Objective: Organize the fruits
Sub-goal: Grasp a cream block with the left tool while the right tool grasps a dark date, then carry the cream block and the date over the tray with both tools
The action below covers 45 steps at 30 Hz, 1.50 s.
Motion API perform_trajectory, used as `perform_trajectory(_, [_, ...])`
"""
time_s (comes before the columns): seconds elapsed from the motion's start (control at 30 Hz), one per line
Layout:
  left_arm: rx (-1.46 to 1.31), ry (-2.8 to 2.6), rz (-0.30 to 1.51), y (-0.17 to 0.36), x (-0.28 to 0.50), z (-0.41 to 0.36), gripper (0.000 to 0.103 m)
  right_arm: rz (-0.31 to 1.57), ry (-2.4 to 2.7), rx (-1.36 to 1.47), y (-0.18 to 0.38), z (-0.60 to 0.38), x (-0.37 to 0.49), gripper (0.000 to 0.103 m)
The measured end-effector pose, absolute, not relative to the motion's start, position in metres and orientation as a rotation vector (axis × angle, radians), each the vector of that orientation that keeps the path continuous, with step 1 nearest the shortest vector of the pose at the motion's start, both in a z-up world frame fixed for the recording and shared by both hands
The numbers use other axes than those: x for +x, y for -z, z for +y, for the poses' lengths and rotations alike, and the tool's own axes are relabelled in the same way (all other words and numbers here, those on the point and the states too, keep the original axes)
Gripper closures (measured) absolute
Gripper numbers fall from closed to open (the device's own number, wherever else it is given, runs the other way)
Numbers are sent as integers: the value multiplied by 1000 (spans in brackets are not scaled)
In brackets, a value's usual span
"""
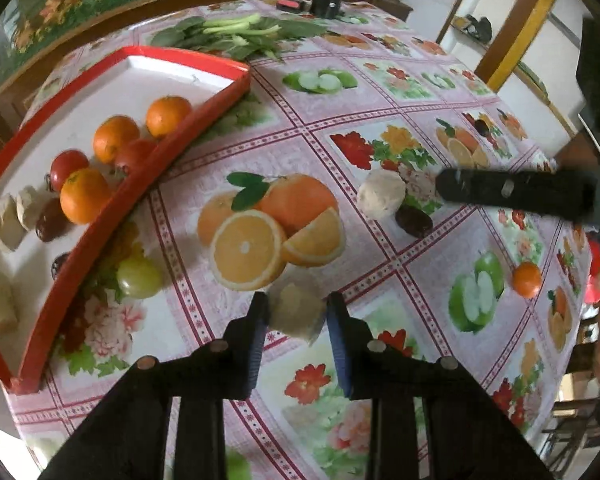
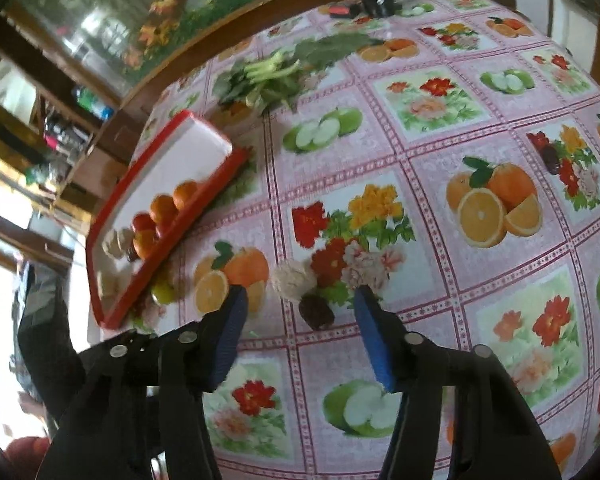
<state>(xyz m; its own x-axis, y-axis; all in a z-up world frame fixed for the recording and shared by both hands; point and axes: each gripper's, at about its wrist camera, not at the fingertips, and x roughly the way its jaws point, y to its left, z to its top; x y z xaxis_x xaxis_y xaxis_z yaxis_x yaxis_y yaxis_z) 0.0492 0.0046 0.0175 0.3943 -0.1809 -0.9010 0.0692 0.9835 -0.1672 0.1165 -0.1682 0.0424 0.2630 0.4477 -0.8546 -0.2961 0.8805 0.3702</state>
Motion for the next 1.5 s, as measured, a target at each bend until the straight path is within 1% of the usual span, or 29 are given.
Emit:
perform_trajectory(0.2, [-176,120,1165,-18,40,20,70,1214,-543,5,-23,-156,113,59])
perform_trajectory(0.4, [-215,74,1177,-17,33,26,70,1156,-526,-166,-7,-138,107,61])
perform_trajectory(0.47, [-233,65,1182,-18,32,26,70,1127,-523,-235,-7,-132,102,67])
perform_trajectory(0.5, [-238,61,1184,-18,31,26,70,1115,-524,-266,-6,-130,100,75])
perform_trajectory(0.53, [-237,55,1184,-19,30,26,70,1109,-525,-284,-6,-129,99,81])
perform_trajectory(0.73, [-202,35,1185,-27,27,20,71,1111,-563,-254,-9,-141,93,81])
perform_trajectory(0.97, [-88,-13,1159,-44,28,12,71,1107,-608,-43,-27,-159,91,81])
perform_trajectory(1.13, [-47,-32,1120,-61,30,11,71,1109,-629,23,-37,-163,92,81])
perform_trajectory(1.5, [-29,-37,1069,-74,29,15,71,1072,-643,-8,-61,-153,94,81])
